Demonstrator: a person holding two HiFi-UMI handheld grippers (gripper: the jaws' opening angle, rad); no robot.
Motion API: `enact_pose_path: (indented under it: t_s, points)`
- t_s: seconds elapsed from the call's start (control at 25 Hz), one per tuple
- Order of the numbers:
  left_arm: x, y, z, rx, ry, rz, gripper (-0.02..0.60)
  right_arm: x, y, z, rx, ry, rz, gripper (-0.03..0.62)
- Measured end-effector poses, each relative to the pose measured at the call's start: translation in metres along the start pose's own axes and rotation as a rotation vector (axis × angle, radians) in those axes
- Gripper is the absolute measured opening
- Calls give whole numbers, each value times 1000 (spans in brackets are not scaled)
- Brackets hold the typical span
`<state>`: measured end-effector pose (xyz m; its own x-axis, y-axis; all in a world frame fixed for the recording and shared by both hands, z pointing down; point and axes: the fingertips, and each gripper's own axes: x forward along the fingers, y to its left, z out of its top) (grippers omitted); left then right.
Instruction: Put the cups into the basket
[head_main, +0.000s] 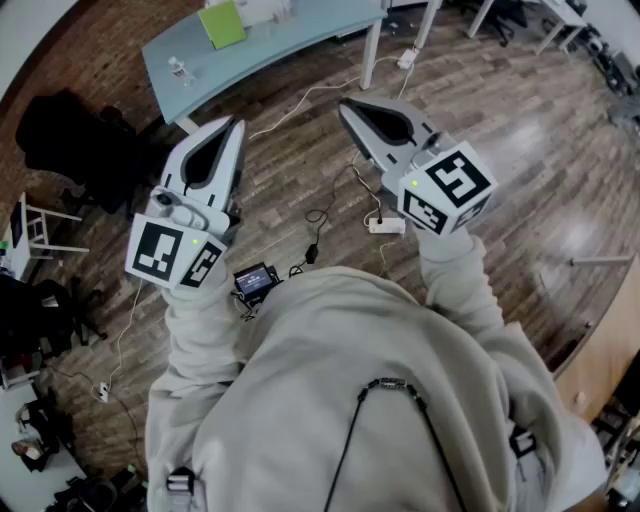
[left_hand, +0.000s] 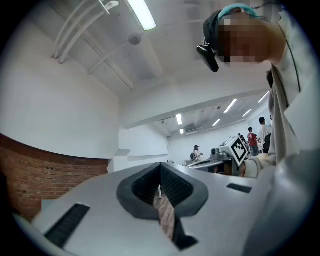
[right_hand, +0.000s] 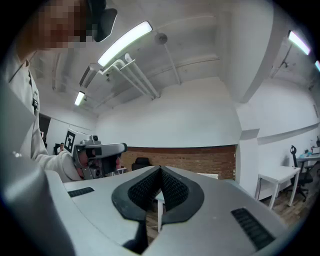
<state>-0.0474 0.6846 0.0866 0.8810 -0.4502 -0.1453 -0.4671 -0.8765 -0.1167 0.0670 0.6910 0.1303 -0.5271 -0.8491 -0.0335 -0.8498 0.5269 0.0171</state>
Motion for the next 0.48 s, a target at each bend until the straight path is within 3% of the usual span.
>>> enact_pose_path:
  t_s: [0.32,0.48]
  points:
    - [5,-6,0,-69,-5,-23,-5,-3,2,1,-21,-10,-5,11]
    - [5,-14,5,-104,-37,-53,-5,-10,7,6,-99,14,-21,11]
